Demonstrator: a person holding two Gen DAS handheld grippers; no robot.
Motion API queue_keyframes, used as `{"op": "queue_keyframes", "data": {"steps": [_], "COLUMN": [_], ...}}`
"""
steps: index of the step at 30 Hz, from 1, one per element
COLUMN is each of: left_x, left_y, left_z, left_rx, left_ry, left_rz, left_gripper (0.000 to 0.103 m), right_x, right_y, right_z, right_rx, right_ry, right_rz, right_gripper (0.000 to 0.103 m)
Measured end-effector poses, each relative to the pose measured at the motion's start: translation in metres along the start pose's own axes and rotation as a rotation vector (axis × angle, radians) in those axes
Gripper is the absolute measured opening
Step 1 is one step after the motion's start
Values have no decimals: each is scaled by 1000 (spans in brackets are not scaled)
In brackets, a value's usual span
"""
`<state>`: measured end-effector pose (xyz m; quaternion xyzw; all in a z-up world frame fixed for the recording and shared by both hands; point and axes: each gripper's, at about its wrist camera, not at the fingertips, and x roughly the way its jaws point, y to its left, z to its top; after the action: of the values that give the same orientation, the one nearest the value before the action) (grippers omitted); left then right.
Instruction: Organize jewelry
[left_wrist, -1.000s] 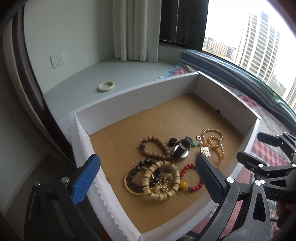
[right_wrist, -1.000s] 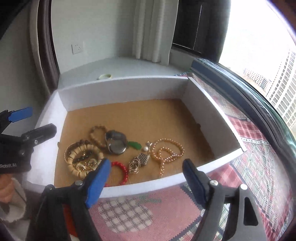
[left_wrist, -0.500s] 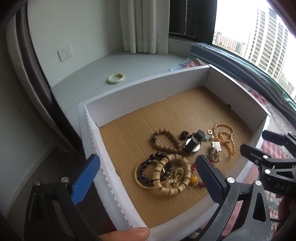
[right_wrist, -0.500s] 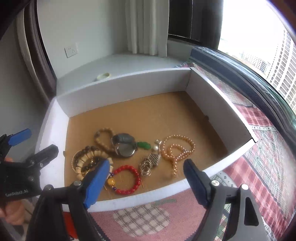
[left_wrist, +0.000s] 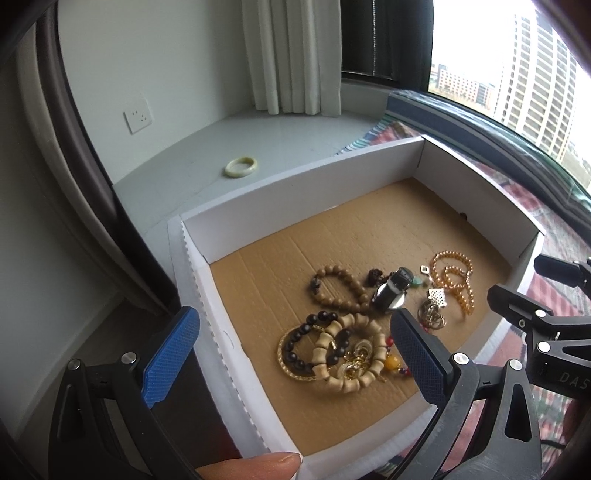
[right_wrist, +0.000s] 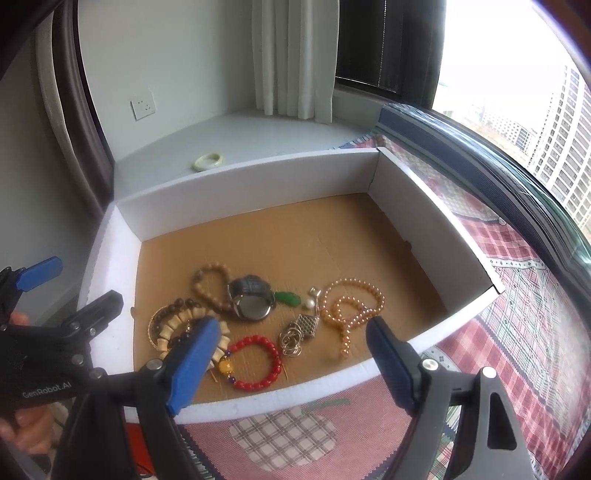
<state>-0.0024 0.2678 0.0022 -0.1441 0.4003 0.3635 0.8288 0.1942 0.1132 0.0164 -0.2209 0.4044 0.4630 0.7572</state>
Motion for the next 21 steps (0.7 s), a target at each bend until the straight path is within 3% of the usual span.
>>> {"op": "queue_keyframes", "data": {"steps": [21], "left_x": [4], "left_y": [1], "left_z": [-1], "left_rx": [-24], "left_ry": [14], "left_rz": [29], "left_gripper": [102], "right_x": [6], "right_y": [2], "right_z": [1], "right_rx": [1], "right_ry": [25], "right_rz": [1], "right_gripper": [83]}}
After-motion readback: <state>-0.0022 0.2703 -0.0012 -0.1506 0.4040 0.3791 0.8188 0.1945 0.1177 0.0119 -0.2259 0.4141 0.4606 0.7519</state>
